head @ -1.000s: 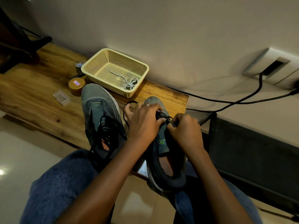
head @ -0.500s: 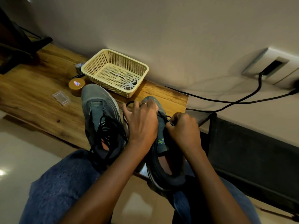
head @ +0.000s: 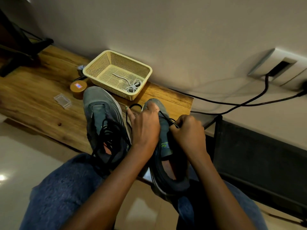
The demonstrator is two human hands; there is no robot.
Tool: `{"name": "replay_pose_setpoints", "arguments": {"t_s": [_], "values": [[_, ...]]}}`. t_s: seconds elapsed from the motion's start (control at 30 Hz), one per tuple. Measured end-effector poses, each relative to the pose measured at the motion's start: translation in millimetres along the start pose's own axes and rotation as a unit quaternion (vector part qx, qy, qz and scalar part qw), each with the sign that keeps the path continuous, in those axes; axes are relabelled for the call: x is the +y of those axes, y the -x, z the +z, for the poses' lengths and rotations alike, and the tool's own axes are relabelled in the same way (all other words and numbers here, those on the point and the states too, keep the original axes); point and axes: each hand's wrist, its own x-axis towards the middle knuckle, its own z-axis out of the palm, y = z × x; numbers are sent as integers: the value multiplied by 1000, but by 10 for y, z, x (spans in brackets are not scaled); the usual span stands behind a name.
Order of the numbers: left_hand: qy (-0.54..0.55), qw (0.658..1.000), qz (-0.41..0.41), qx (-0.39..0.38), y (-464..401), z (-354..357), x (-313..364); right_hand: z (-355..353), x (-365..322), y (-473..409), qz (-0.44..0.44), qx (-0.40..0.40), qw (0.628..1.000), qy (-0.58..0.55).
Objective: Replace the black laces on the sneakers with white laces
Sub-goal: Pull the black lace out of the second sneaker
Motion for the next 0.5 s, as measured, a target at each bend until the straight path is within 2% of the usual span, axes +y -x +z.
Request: {"name": "replay_pose_setpoints", "arguments": {"t_s": [0.2,0.33,0.5], "values": [[17,994,79,-69,1,-45,18,-2,24,-17,-18,-15,1000,14],[13,994,94,-49,-30,-39,-19,-4,20,-16,-24,-20,999,17],[45,996,71,-22,-38,-27,-23,-18,17,-11,-8,-13,1000,3]]}}
